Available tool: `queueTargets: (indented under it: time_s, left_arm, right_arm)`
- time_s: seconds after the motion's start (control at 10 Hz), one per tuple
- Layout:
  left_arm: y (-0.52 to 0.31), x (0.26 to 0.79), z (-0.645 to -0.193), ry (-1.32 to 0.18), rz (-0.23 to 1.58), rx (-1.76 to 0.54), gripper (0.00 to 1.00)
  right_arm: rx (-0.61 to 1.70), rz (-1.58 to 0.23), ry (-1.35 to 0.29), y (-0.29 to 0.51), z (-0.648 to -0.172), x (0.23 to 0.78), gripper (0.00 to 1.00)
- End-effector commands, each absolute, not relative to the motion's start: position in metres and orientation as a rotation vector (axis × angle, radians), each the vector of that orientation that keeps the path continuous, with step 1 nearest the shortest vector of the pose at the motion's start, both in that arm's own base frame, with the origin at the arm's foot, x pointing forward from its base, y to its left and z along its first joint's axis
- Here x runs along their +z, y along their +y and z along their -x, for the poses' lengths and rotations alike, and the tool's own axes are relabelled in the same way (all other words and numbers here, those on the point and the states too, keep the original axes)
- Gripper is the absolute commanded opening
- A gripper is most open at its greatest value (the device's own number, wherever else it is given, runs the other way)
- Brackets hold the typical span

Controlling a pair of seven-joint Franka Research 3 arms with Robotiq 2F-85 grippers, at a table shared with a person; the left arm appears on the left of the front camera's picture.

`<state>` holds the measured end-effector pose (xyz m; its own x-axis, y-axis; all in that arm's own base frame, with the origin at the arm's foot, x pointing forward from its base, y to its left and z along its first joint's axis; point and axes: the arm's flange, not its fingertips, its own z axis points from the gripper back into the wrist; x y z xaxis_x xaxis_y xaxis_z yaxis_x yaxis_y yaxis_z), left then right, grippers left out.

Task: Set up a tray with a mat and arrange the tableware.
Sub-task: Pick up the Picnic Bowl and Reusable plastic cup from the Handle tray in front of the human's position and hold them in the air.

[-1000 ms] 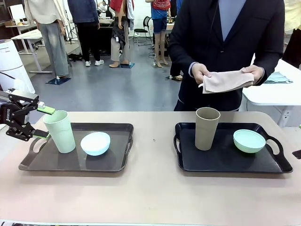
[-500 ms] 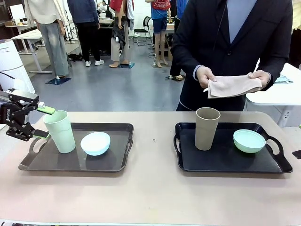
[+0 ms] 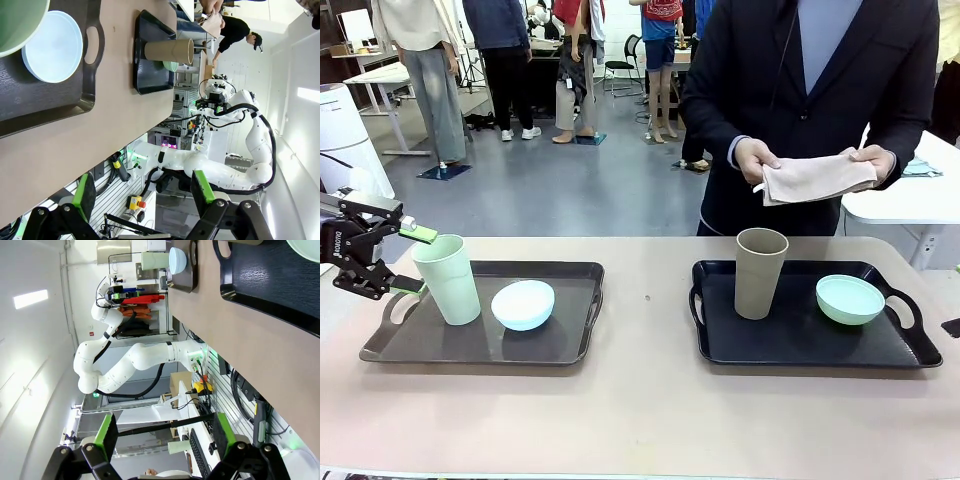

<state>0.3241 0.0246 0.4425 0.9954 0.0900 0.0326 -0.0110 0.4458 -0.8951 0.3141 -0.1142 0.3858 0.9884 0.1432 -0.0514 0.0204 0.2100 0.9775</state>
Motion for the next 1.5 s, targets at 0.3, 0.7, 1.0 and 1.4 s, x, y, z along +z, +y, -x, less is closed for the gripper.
queueTargets:
  time_s: [0.3, 0.7, 1.0, 1.4]
  left_arm:
    - [0.025, 0.444, -0.324, -0.101, 1.125, 0.048, 1.0]
    - [-0.004, 0.47, -0.331, -0.178, 1.025, -0.044, 1.0]
    - [-0.115, 0.569, -0.362, -0.482, 0.63, -0.426, 1.0]
    - [-0.189, 0.602, -0.349, -0.479, 0.607, -0.575, 1.0]
  right_arm:
    - [0.097, -1.351, 0.145, -0.115, -0.31, 0.387, 1.0]
    - [0.147, -1.214, 0.099, -0.096, -0.317, 0.406, 1.0]
    - [0.094, -0.727, -0.061, -0.069, -0.332, 0.489, 1.0]
    - [-0.09, -0.358, -0.419, -0.047, -0.397, 0.503, 1.0]
